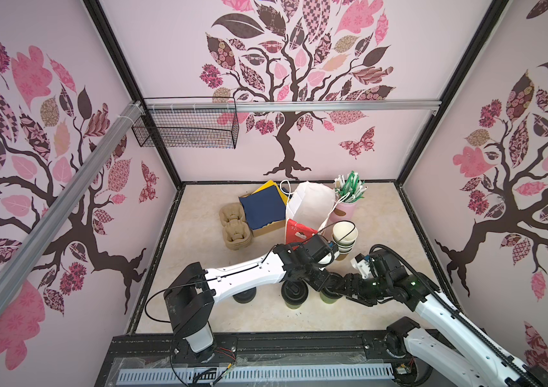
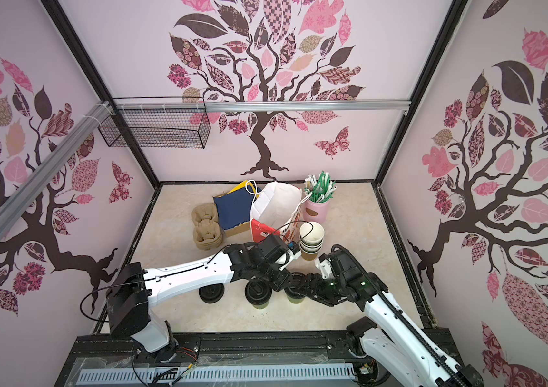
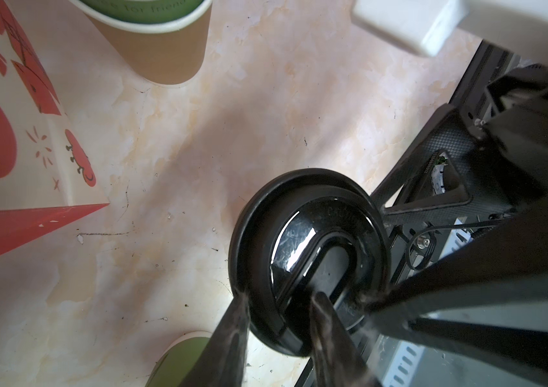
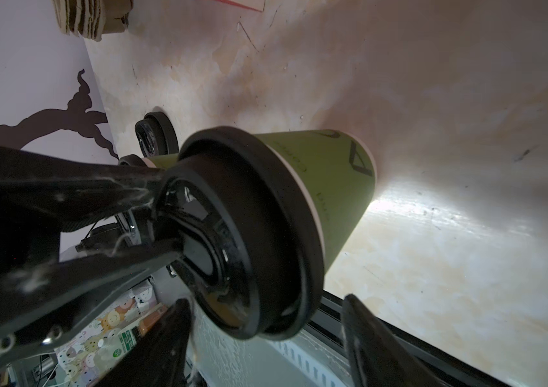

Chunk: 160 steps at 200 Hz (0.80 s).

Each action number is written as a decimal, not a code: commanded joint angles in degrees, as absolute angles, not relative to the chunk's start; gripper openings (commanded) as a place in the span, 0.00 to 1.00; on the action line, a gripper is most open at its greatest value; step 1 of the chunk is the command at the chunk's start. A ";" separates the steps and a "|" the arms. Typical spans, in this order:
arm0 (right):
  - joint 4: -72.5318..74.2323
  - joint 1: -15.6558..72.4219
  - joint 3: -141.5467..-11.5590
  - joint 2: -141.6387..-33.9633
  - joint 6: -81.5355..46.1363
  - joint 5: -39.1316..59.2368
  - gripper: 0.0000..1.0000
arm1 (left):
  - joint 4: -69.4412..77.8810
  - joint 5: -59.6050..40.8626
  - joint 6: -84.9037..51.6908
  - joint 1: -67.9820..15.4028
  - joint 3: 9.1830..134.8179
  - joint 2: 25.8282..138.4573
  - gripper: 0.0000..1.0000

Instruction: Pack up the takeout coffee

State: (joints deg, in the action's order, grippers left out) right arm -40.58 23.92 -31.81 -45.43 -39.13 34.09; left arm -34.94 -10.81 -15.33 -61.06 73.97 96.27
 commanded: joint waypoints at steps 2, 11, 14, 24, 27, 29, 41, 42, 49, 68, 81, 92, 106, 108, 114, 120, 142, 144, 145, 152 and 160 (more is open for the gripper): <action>-38.93 23.84 -30.79 -47.00 -38.63 36.45 0.73 | -37.71 -10.72 -15.03 -60.99 72.42 98.87 0.34; -39.00 23.81 -30.43 -47.67 -38.35 36.41 0.73 | -37.77 -10.73 -15.02 -61.00 72.41 98.87 0.34; -39.14 23.81 -30.28 -47.87 -38.26 36.32 0.73 | -37.78 -10.68 -15.03 -60.93 72.36 98.83 0.34; -39.99 23.81 -29.95 -48.52 -37.97 35.44 0.72 | -37.75 -10.56 -15.07 -60.99 72.26 98.87 0.34; -40.32 23.82 -29.83 -48.64 -37.86 35.16 0.71 | -37.75 -10.55 -15.11 -61.00 72.32 98.93 0.34; -40.51 23.82 -29.74 -48.74 -37.77 34.85 0.71 | -37.78 -10.55 -15.12 -61.00 72.27 98.96 0.34; -42.13 23.86 -29.21 -49.38 -37.50 33.07 0.70 | -37.79 -10.55 -15.20 -60.99 72.15 98.96 0.34; -42.29 23.84 -29.15 -49.47 -37.52 32.88 0.70 | -37.79 -10.50 -15.16 -60.99 72.15 98.96 0.34; -43.29 23.82 -28.86 -49.96 -37.27 31.70 0.69 | -37.78 -10.46 -15.27 -61.00 72.11 99.04 0.34; -46.17 23.81 -28.30 -50.91 -36.93 28.35 0.67 | -37.72 -10.41 -15.47 -60.98 71.89 99.04 0.34; -47.71 23.83 -27.96 -51.41 -36.95 26.22 0.66 | -37.87 -10.37 -15.56 -61.00 71.76 98.97 0.34; -48.50 23.82 -27.49 -51.85 -37.00 24.63 0.66 | -37.92 -10.28 -15.56 -60.95 71.58 98.98 0.34; -49.26 23.80 -26.76 -52.57 -37.23 23.13 0.65 | -37.96 -10.28 -15.63 -60.98 71.38 98.99 0.34; -49.29 23.81 -26.66 -52.74 -37.26 22.94 0.65 | -37.92 -10.31 -15.64 -60.97 71.30 98.99 0.34; -49.41 23.82 -26.33 -53.06 -37.32 22.58 0.65 | -37.99 -10.28 -15.64 -60.98 71.23 99.01 0.34; -49.33 23.77 -26.09 -53.40 -37.44 22.65 0.65 | -38.11 -10.28 -15.64 -60.94 71.15 98.99 0.34; -49.42 23.82 -26.24 -54.92 -38.07 22.67 0.64 | -38.23 -10.11 -15.64 -60.97 71.18 98.98 0.34; -49.53 23.82 -26.42 -55.00 -37.99 22.68 0.64 | -38.30 -10.15 -15.64 -60.99 71.15 98.88 0.34; -49.60 23.82 -26.53 -54.96 -37.98 22.68 0.65 | -38.31 -10.13 -15.64 -60.99 71.17 98.83 0.34; -49.82 23.82 -27.49 -54.74 -37.82 22.99 0.65 | -38.23 -10.12 -15.65 -60.99 71.15 98.87 0.34; -49.86 23.82 -29.27 -53.62 -37.64 23.81 0.67 | -38.23 -10.11 -15.56 -60.98 71.24 98.81 0.34</action>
State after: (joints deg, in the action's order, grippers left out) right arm -38.85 23.92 -31.48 -50.96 -38.11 35.62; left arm -34.83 -10.72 -15.42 -61.06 73.95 96.36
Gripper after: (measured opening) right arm 0.653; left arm 0.337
